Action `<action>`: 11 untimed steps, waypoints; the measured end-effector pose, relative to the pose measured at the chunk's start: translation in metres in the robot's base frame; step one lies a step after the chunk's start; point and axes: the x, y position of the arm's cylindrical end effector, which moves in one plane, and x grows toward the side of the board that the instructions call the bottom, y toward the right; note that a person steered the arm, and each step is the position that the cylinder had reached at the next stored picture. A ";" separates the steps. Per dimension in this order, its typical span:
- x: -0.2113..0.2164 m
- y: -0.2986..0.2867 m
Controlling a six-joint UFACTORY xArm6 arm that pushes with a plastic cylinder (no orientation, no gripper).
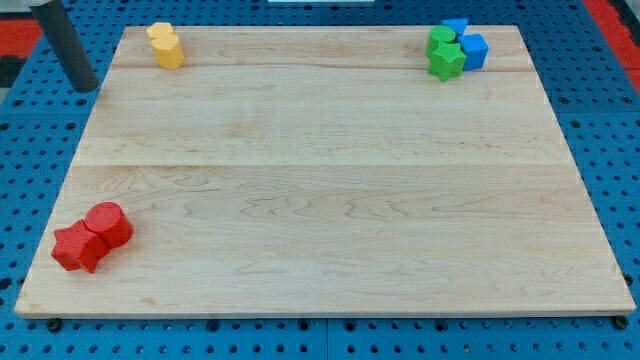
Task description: Move the yellow hexagon slightly down
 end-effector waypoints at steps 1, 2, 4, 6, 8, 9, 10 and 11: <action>-0.037 0.001; -0.088 0.001; -0.098 0.033; -0.098 0.085; -0.114 0.082; -0.123 0.094; -0.121 0.120; -0.106 0.148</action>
